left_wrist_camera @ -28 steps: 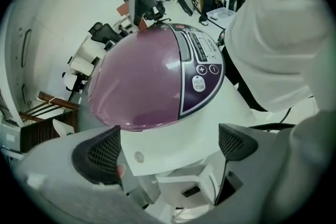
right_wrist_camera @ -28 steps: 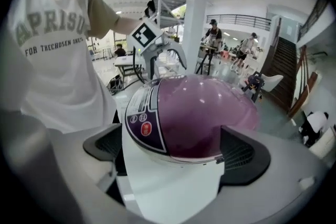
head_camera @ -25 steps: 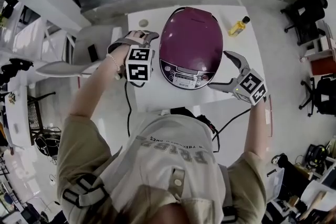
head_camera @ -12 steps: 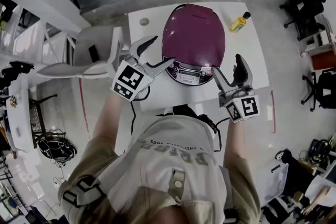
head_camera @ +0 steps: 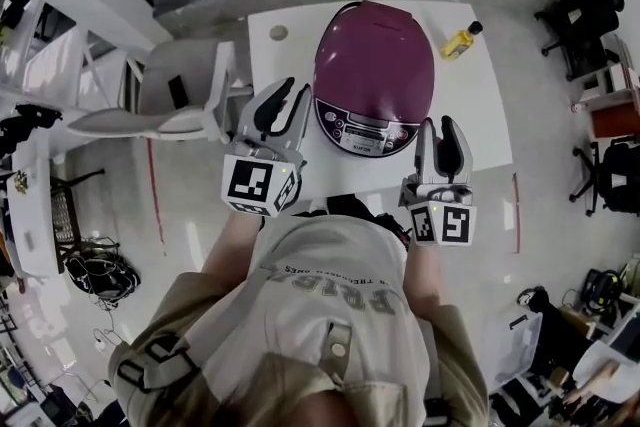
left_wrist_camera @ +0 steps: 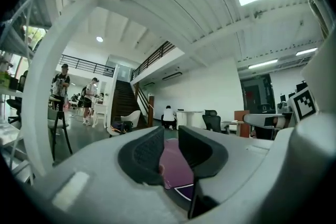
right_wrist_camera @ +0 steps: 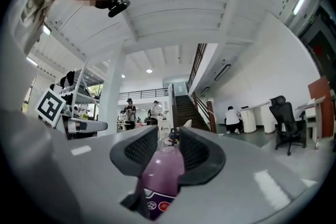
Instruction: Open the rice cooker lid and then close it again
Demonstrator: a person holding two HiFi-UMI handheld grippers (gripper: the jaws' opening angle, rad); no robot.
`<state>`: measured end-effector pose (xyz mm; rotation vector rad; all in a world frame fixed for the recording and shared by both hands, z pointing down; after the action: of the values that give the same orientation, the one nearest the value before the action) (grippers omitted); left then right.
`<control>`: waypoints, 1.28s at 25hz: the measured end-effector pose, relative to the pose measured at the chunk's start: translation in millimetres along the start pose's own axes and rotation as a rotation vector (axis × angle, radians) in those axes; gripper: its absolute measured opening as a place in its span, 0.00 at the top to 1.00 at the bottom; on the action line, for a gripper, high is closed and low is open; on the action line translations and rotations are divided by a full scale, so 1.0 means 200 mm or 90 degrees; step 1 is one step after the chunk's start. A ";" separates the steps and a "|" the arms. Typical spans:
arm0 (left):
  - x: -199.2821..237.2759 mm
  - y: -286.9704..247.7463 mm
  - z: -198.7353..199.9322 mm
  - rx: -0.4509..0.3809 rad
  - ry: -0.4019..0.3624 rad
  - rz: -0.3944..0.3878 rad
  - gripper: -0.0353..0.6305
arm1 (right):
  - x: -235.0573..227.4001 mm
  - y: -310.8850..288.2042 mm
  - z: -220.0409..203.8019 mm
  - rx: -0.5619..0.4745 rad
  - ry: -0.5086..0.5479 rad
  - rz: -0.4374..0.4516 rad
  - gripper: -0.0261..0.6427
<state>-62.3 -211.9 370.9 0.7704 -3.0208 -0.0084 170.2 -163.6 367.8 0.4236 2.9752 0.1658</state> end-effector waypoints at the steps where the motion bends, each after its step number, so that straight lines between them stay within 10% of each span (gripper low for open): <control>1: 0.00 0.01 0.01 -0.004 0.000 0.006 0.81 | 0.01 0.00 0.01 0.000 0.018 -0.005 0.78; 8: -0.01 0.07 0.08 -0.048 -0.016 0.034 0.93 | 0.06 0.02 0.07 -0.009 0.105 -0.045 0.96; 32: -0.02 0.14 0.08 -0.035 -0.061 0.051 0.93 | 0.04 0.08 0.09 -0.008 0.130 -0.082 0.96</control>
<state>-73.4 -185.3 354.4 0.6623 -3.1239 -0.1296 169.8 -144.3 352.2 0.2245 3.1873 0.2267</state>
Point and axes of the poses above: the fingertips, and each gripper's own axes: y backward along the fingers, x to its left, z out of its top, the point moved 1 cm from there along y, backward along the fingers, and after that the axes turned 2 degrees about -y, right-handed, at the moved point
